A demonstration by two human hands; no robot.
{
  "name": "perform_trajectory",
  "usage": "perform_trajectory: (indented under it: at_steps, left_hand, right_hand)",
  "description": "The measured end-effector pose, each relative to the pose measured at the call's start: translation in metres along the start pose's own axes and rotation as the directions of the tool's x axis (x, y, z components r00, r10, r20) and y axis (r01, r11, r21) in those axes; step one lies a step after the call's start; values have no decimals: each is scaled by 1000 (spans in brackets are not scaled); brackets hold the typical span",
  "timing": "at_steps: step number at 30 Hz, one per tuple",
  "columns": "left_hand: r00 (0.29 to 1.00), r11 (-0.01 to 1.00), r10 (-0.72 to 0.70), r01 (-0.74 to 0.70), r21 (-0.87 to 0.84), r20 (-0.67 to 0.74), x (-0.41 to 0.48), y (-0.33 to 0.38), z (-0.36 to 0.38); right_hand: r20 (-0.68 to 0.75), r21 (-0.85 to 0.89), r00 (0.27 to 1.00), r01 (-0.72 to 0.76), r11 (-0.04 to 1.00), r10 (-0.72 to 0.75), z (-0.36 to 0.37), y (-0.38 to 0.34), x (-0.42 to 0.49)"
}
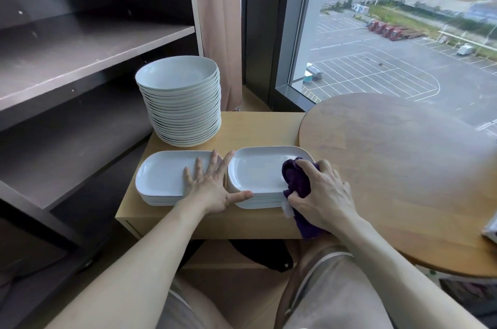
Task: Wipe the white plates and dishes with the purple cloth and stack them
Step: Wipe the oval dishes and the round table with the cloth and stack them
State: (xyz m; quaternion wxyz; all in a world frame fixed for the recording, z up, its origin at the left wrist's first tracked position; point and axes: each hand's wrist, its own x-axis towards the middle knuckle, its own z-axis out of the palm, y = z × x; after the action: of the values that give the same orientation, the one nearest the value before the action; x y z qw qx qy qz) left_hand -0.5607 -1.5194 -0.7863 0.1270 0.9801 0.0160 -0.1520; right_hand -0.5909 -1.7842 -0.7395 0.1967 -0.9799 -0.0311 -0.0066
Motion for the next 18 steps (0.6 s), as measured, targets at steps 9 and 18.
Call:
perform_trajectory:
  at_steps: [9, 18]
  left_hand:
    - [999, 1000, 8, -8, 11, 34, -9, 6, -15]
    - [840, 883, 460, -400, 246, -288, -32, 34, -25]
  right_hand:
    - [-60, -1, 995, 75, 997, -75, 9, 10, -3]
    - [-60, -5, 991, 121, 993, -121, 10, 9, 5]
